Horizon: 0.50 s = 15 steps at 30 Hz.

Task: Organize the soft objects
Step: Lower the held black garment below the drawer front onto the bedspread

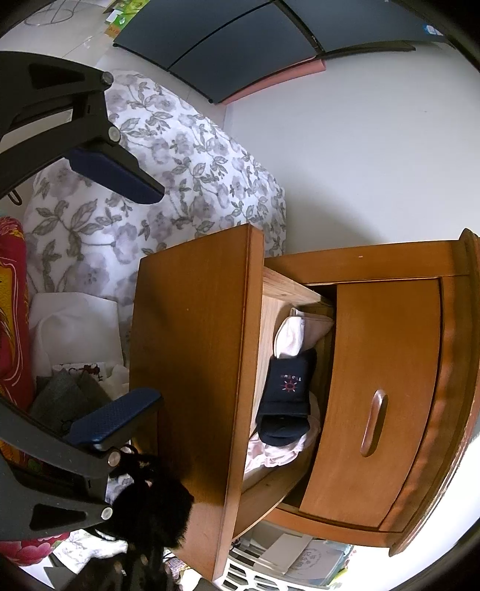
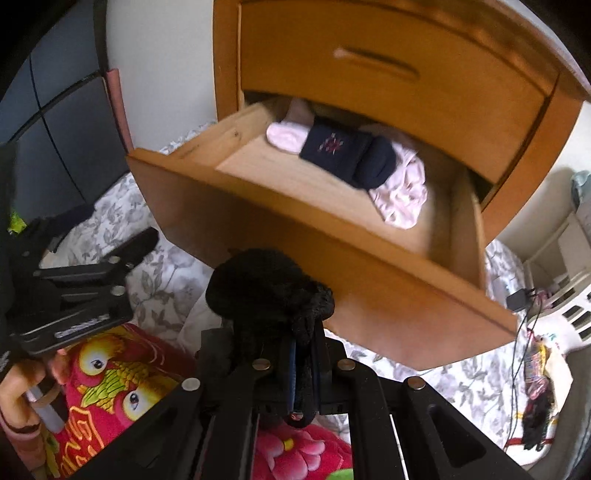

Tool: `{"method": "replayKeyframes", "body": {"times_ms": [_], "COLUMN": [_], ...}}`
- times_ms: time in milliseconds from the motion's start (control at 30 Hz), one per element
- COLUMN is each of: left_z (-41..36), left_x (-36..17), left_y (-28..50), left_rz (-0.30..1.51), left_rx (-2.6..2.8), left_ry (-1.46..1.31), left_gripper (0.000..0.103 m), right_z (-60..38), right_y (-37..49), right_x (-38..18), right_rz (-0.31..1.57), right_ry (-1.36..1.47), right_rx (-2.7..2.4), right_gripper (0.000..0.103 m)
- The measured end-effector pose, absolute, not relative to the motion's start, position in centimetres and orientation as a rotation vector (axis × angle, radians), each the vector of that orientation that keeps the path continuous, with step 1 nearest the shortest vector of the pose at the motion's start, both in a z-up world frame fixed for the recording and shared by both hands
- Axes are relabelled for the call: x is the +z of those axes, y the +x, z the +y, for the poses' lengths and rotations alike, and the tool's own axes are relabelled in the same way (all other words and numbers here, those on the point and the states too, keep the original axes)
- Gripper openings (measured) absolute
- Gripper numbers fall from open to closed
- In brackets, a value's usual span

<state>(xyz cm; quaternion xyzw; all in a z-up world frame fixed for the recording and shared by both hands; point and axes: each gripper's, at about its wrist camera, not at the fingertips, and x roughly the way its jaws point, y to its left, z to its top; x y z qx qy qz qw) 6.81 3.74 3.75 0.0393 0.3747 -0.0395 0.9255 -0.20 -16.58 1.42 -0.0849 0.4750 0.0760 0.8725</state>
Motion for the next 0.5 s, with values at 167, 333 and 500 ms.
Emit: {"method": "replayKeyframes", "body": {"times_ms": [167, 333, 500], "left_z": [3.7, 3.8, 3.8], "left_x": [3.7, 3.6, 3.4], "left_y": [6.8, 7.0, 7.2], "left_rz": [0.77, 0.782, 0.793], "left_rx": [-0.083, -0.088, -0.09], "left_ry": [0.08, 0.076, 0.074], "left_gripper": [0.1, 0.1, 0.1], "right_z": [-16.7, -16.4, -17.0], "right_y": [1.1, 1.7, 2.3], "right_x": [-1.5, -4.0, -5.3], "right_rz": [1.064, 1.127, 1.158], "right_ry": [-0.158, -0.19, -0.174], "right_rx": [0.143, 0.137, 0.128], "right_gripper": [0.008, 0.008, 0.009]}}
